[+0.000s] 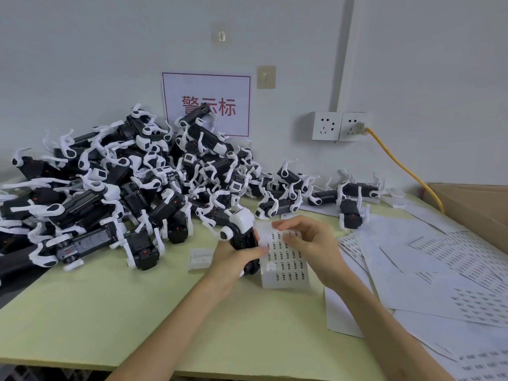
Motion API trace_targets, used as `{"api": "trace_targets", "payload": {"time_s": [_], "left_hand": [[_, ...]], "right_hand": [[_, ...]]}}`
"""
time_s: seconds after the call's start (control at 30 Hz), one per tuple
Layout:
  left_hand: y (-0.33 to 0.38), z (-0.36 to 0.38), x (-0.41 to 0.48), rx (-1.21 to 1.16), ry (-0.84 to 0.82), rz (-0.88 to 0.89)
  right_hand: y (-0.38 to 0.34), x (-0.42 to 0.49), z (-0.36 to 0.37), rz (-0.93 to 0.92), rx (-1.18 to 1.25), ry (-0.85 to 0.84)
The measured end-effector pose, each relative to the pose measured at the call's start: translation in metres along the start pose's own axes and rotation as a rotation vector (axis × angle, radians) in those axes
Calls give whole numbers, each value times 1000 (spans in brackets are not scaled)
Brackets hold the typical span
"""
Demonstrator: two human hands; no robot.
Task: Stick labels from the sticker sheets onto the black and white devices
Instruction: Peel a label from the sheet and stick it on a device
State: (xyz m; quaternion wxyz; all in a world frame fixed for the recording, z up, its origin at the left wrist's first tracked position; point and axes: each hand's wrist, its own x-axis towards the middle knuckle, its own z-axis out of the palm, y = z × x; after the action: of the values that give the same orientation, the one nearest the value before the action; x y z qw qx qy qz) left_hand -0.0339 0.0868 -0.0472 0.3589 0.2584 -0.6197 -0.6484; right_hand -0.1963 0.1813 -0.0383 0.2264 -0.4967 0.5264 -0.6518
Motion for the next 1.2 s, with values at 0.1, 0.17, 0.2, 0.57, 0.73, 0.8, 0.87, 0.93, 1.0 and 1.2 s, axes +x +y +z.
{"api": "trace_targets", "payload": {"time_s": [0.1,0.17,0.2,0.57,0.73,0.8,0.87,0.93,1.0,1.2], "left_hand": [[0,0,0,17,49,22],[1,-1,0,17,32,29],[1,-1,0,20,23,33],[-6,0,3,150,67,146],[0,3,-2,184,28,199],[1,3,-3,171,29,213],[1,3,-4,142,24,213],[-1,4,-3,142,31,214],[-2,4,-2,183,55,247],[-2,8,-5,263,67,349]], "right_hand": [[-1,-1,1,36,20,-47],[0,-1,3,45,-17,-55],[0,-1,3,50,-35,-56],[3,-3,5,35,-271,-27],[3,-2,5,19,-290,-22],[4,-2,4,4,-309,-15],[4,-3,4,-5,-303,-4],[4,-3,6,-41,-327,-4],[4,-4,8,-91,-365,-4],[4,-4,8,-179,-464,64]]}}
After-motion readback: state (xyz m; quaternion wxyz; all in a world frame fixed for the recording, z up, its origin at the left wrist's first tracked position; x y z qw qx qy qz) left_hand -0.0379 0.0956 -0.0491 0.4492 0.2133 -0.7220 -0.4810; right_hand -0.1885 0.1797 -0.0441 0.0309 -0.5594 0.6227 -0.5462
